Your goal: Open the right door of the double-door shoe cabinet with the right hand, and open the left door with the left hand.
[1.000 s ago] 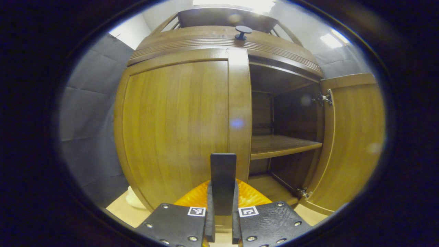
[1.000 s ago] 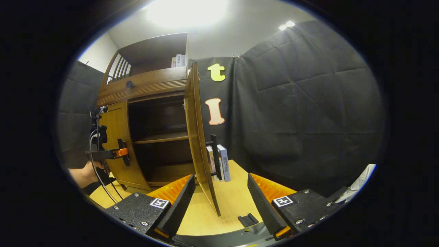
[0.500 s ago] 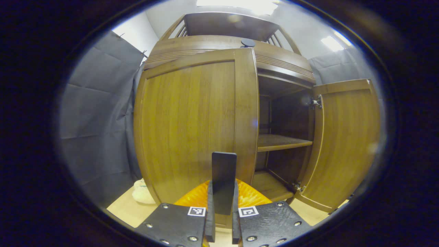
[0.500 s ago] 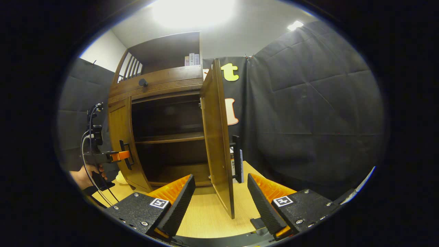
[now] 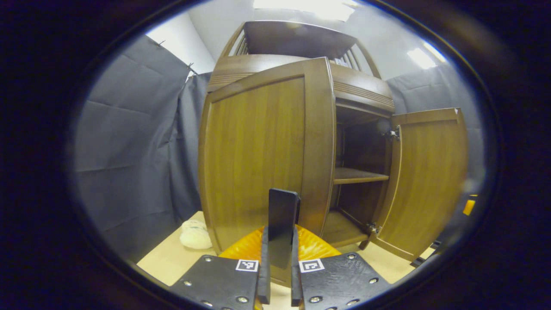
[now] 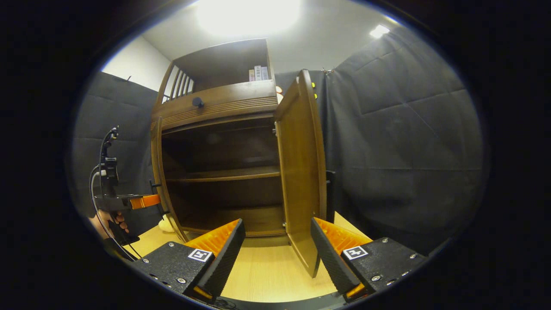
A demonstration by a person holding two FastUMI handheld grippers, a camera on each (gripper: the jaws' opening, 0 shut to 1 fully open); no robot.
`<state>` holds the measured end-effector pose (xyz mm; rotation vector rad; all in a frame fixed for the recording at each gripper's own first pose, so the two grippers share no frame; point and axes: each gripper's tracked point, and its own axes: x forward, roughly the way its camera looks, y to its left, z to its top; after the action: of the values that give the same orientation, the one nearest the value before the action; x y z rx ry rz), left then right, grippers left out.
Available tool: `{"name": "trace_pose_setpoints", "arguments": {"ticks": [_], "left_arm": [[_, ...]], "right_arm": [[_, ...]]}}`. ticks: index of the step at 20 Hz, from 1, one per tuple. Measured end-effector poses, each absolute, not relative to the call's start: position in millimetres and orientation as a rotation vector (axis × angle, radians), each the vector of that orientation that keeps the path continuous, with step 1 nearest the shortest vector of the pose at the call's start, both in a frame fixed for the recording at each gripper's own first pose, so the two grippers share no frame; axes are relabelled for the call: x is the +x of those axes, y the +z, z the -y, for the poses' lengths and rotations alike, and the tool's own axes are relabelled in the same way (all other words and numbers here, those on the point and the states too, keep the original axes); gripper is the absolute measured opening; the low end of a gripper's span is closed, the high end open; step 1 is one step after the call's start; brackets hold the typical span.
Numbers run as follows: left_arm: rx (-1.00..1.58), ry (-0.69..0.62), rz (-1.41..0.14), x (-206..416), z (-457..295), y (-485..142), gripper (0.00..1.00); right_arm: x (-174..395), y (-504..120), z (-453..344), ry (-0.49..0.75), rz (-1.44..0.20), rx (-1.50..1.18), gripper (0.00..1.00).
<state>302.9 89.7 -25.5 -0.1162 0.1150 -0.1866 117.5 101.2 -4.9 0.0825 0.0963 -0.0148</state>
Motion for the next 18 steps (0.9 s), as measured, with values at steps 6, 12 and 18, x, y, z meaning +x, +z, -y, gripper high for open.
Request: {"name": "trace_pose_setpoints", "arguments": {"ticks": [6,12,18], "left_arm": [[-0.148,-0.159,-0.125,280.2,-124.0,-28.5,0.24],[-0.142,-0.128,-0.124,265.4,-156.5,-30.1,0.18],[-0.12,-0.071,-0.121,251.2,-199.4,-34.8,0.13]], "right_arm": [[127.0,-9.8,-129.9,0.054,-0.1,0.084,0.91],[136.9,-14.1,-160.3,0.117,-0.105,0.083,0.92],[148.1,-15.0,-190.2,0.175,-0.105,0.085,0.92]]}}
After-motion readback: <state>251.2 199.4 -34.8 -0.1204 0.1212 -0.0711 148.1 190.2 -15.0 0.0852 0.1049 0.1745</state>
